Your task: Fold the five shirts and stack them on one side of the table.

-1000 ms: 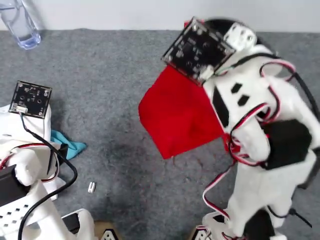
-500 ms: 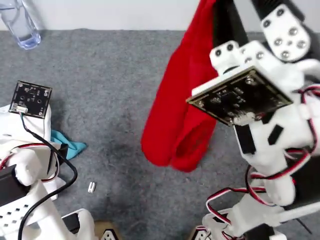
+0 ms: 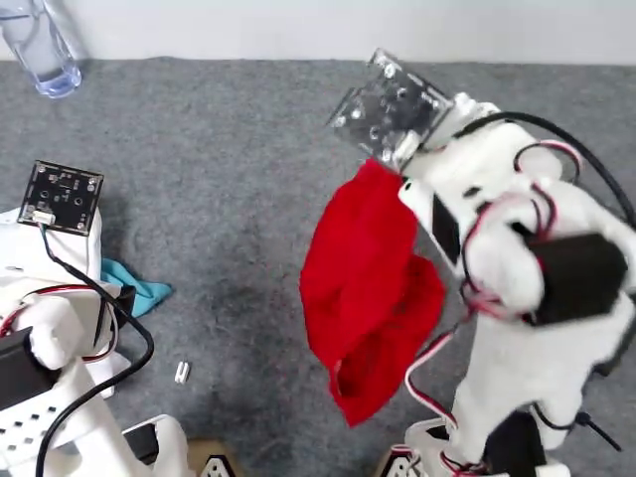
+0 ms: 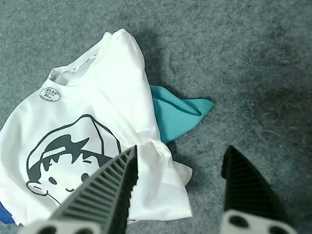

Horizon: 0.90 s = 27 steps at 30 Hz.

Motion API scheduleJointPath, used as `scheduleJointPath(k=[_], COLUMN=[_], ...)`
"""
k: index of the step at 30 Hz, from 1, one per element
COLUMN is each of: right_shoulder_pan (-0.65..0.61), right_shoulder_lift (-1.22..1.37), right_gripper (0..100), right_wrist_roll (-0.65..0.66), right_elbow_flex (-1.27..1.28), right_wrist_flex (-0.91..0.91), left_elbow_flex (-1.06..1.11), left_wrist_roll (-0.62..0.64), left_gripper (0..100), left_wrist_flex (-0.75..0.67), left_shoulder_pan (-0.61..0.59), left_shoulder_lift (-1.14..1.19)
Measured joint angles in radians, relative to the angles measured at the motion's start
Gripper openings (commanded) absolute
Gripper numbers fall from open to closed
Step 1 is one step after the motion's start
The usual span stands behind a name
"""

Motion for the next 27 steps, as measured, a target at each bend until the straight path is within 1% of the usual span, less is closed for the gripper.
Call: scheduleJointPath(k=[5, 9, 15, 20, 22, 23, 25, 27], right_shoulder_pan=[0.060, 0.057, 0.025, 0.035, 0.081, 0.110, 0.166, 0.212], right_shoulder_lift=[0.000, -0.058, -0.212, -0.319, -0.328, -0.328, -0.322, -0.321], right_gripper=[0.8, 0.8, 0.9, 2.2, 7.3, 11.7, 22.9, 32.9], right_wrist_roll=[-0.002, 0.002, 0.071, 0.180, 0.210, 0.216, 0.222, 0.216], right_elbow_flex=[0.250, 0.473, 0.841, 1.142, 1.247, 1.290, 1.332, 1.333], right_wrist_flex=[0.000, 0.000, 0.000, -0.025, -0.092, -0.129, -0.184, -0.192], left_elbow_flex=[0.000, 0.000, 0.000, 0.000, 0.000, 0.000, 0.000, 0.000], left_wrist_roll=[0.000, 0.000, 0.000, 0.000, 0.000, 0.000, 0.000, 0.000], left_gripper=[27, 27, 27, 27, 27, 27, 27, 27], left_wrist_flex=[0.000, 0.000, 0.000, 0.000, 0.000, 0.000, 0.000, 0.000], left_shoulder_pan=[0.000, 0.000, 0.000, 0.000, 0.000, 0.000, 0.000, 0.000], left_shoulder_lift=[0.000, 0.000, 0.000, 0.000, 0.000, 0.000, 0.000, 0.000])
